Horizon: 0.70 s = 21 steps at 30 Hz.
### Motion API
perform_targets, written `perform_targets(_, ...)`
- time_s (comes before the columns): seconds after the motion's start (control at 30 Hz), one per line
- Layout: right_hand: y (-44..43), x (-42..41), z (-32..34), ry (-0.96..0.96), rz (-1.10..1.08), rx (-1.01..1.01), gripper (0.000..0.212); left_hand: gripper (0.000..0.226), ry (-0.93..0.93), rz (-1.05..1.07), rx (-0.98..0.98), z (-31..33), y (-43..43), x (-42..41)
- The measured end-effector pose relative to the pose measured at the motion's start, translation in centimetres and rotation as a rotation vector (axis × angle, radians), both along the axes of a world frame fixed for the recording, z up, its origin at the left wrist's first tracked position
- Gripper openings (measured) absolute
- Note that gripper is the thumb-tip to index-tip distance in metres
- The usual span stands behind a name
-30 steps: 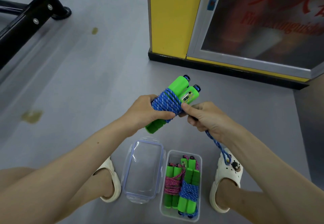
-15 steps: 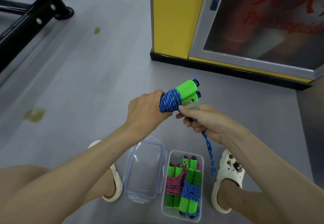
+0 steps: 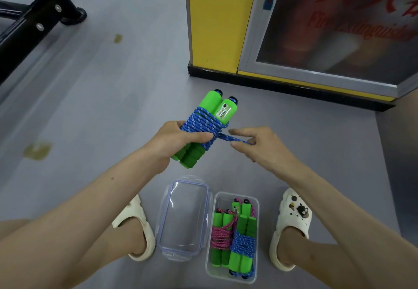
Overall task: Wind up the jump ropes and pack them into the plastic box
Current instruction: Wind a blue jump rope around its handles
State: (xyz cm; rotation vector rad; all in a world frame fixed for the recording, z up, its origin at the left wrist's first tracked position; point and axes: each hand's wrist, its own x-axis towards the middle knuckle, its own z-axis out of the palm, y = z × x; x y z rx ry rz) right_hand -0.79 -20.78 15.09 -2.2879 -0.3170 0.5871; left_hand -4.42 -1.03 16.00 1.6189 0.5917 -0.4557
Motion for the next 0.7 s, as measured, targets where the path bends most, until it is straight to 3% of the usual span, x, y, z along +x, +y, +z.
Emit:
perform_targets(0.07, 0.0, 0.0, -0.2, 0.014, -0.031, 0.034, 0.019, 0.029, -0.019, -0.025, 0.038, 0.0, -0.1, 0.0)
perform_targets(0.2, 0.0, 0.3, -0.2, 0.069, -0.183, -0.051, 0.021, 0.034, -0.028, -0.069, 0.034, -0.1, -0.8, -0.1)
perform_targets(0.3, 0.3, 0.2, 0.1, 0.317, -0.198, 0.183, 0.031, 0.035, -0.010, -0.024, -0.068, 0.0, -0.9, 0.0)
perform_targets(0.37, 0.6, -0.2, 0.0, 0.374, -0.164, 0.278, 0.038, 0.040, -0.009, -0.008, -0.151, 0.2, -1.0, 0.0)
perform_targets(0.47, 1.2, -0.9, -0.5, 0.250, -0.154, 0.306, 0.030, 0.044, 0.014, -0.052, -0.249, 0.4, -1.4, -0.2)
perform_targets(0.6, 1.2, -0.8, -0.6, -0.147, -0.085, 0.215, 0.015, 0.038, 0.049, -0.038, -0.397, 0.6, -1.6, -0.3)
perform_targets(0.7, 1.2, -0.8, -0.4, -0.228, -0.009, 0.223, 0.012, 0.037, 0.061, -0.046, -0.431, 1.0, -1.2, -0.1)
